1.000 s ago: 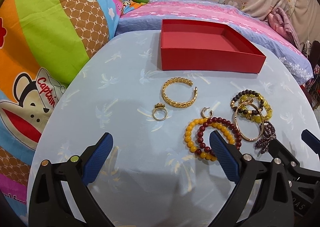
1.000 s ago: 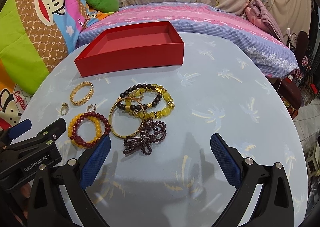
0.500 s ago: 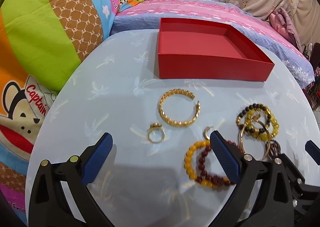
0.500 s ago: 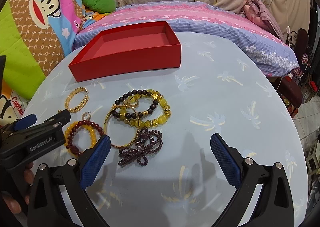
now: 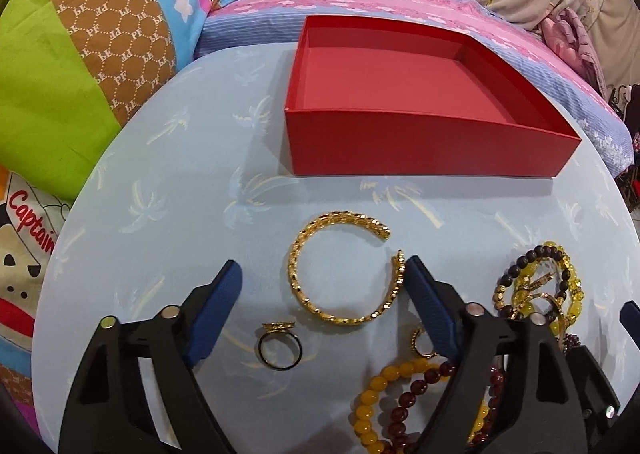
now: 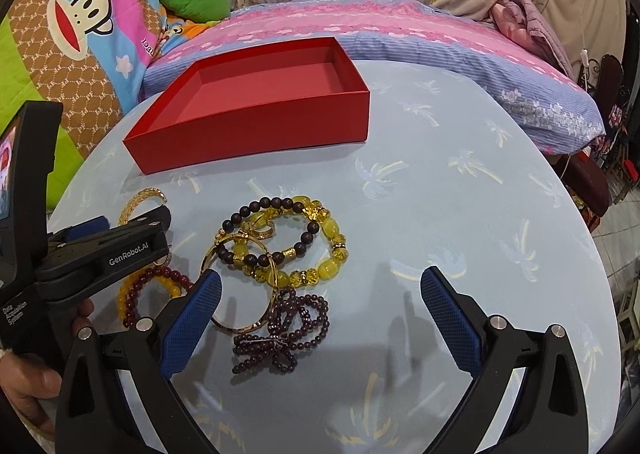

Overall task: Organize jewelry
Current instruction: 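Move the left tool to the gold twisted cuff while the right tool approaches the garnet bow bracelet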

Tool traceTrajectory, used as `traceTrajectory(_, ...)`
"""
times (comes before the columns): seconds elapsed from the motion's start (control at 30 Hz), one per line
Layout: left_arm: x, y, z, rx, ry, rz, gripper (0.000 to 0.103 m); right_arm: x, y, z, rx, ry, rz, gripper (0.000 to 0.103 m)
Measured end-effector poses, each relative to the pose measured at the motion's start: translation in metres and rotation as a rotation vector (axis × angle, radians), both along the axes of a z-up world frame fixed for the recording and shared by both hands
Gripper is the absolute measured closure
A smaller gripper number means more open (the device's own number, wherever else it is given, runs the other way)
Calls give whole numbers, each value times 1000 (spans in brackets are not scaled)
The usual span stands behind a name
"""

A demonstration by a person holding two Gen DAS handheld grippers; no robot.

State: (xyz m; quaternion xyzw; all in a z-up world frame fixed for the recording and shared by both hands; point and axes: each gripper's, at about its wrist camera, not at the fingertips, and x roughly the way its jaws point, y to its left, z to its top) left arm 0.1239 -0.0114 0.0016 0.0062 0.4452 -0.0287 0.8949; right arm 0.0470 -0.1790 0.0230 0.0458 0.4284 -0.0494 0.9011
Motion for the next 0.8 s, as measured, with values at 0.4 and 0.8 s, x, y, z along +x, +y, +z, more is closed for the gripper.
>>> traceTrajectory(0.4, -15, -2, 15, -41, -26, -43, 50, -9, 5, 4, -4, -9, 10, 7)
traceTrajectory(0.8, -68, 12, 31, -34, -51, -49, 50, -32, 1, 11, 6, -34, -1, 10)
